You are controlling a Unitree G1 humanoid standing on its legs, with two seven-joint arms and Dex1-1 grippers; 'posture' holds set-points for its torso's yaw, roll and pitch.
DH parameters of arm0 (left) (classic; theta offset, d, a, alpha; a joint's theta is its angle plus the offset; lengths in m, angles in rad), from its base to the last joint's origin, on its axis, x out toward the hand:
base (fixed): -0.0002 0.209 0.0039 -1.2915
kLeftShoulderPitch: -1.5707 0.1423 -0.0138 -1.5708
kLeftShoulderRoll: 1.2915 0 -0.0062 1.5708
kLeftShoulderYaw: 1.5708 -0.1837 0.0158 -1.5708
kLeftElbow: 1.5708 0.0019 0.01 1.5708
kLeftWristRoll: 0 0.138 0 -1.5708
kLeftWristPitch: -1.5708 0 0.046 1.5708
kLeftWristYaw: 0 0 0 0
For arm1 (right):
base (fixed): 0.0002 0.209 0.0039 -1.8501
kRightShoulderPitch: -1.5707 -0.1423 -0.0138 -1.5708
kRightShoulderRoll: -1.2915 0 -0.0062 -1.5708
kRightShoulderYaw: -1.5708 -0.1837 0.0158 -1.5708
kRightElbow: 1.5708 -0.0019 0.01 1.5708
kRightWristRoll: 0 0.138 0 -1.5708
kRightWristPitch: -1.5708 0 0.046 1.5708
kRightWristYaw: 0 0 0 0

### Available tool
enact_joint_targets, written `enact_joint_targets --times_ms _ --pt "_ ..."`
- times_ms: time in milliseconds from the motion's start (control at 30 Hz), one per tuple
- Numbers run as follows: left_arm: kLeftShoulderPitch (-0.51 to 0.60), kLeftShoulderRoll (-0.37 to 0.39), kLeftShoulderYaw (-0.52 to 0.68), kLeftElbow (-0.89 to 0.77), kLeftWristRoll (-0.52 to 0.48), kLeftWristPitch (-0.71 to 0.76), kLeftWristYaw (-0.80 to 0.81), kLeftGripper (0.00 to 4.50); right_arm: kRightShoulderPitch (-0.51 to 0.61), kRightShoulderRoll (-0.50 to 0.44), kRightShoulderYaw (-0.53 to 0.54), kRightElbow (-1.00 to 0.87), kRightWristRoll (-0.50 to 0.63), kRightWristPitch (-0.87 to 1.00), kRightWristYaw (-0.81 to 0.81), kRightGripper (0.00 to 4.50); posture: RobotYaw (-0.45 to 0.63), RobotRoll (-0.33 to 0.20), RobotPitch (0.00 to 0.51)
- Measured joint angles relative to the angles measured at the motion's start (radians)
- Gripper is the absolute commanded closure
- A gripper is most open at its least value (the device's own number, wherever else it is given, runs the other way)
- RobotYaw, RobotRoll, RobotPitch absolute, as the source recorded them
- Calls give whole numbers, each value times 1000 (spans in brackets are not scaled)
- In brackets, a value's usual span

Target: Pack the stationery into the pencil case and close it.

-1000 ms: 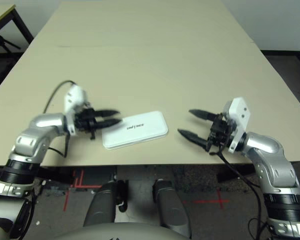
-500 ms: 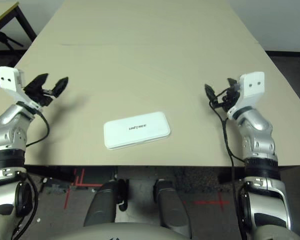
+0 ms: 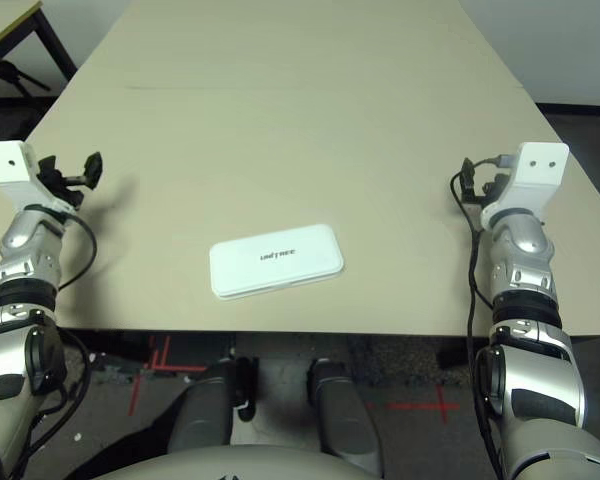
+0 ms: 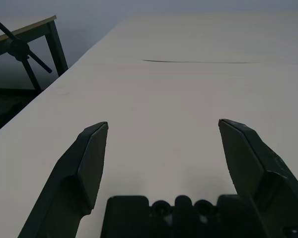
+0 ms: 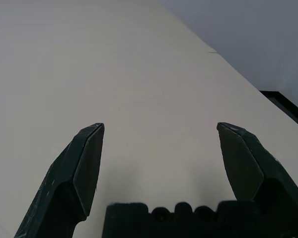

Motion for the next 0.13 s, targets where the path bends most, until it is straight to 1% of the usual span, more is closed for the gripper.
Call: enact_joint_targets --times_ms 133 --pt "0 -17 -10 -1 3 -1 2 22 1 -8 0 2 0 0 3 0 -108 0 176"
